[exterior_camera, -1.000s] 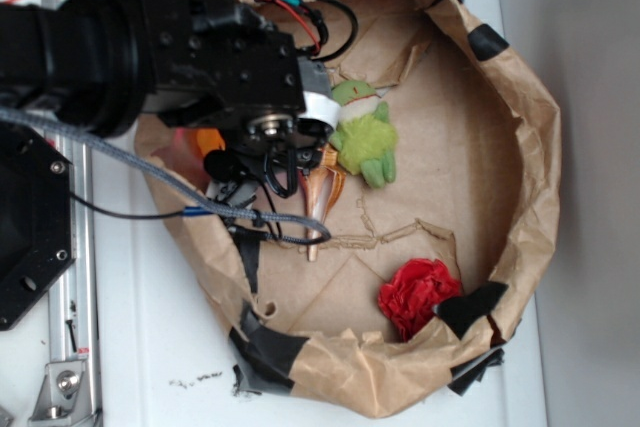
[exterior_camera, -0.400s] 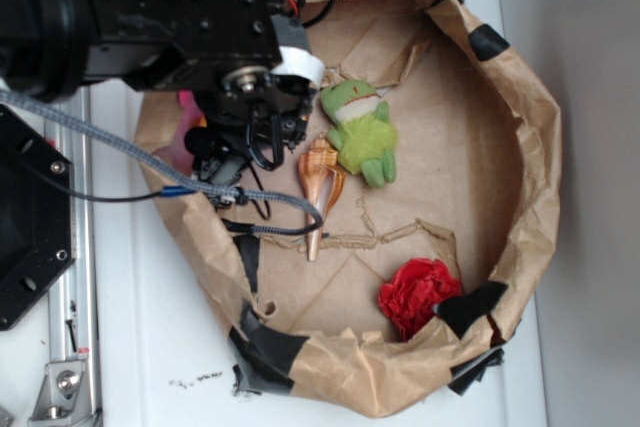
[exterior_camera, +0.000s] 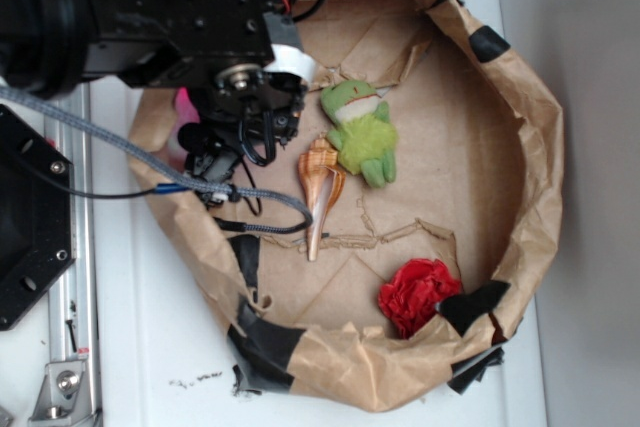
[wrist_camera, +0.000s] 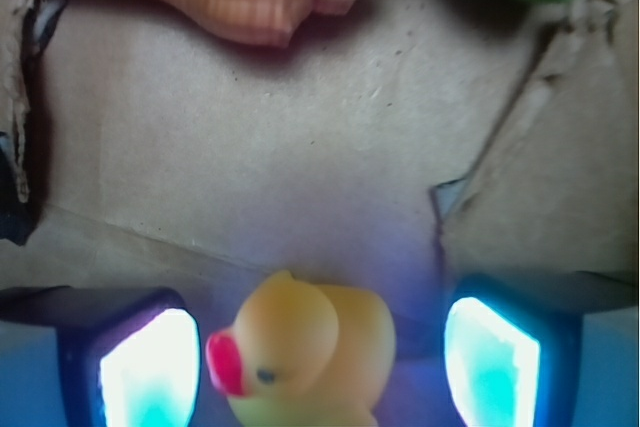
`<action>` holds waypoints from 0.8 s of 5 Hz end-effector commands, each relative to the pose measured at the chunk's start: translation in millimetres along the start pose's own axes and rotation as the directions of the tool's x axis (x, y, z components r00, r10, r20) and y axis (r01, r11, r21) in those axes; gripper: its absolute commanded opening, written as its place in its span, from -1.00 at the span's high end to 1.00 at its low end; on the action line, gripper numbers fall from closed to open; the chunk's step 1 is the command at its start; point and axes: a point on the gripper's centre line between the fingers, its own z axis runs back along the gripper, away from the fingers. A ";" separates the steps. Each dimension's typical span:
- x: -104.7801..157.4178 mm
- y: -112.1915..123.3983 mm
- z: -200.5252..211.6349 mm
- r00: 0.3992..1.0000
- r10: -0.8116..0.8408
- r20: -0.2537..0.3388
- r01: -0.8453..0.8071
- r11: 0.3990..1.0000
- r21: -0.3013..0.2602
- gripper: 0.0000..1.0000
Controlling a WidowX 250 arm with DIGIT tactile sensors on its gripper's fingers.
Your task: Grab the yellow duck.
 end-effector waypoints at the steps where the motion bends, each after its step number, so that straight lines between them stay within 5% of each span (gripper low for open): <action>1: -2.9 4.9 -4.5 0.999 0.034 0.005 -0.034 0.999 -0.019 1.00; 3: -1.0 2.9 -0.3 0.999 0.039 0.014 -0.039 0.999 -0.007 1.00; 4: -1.8 4.9 21.6 0.998 0.055 -0.032 -0.054 0.998 0.026 1.00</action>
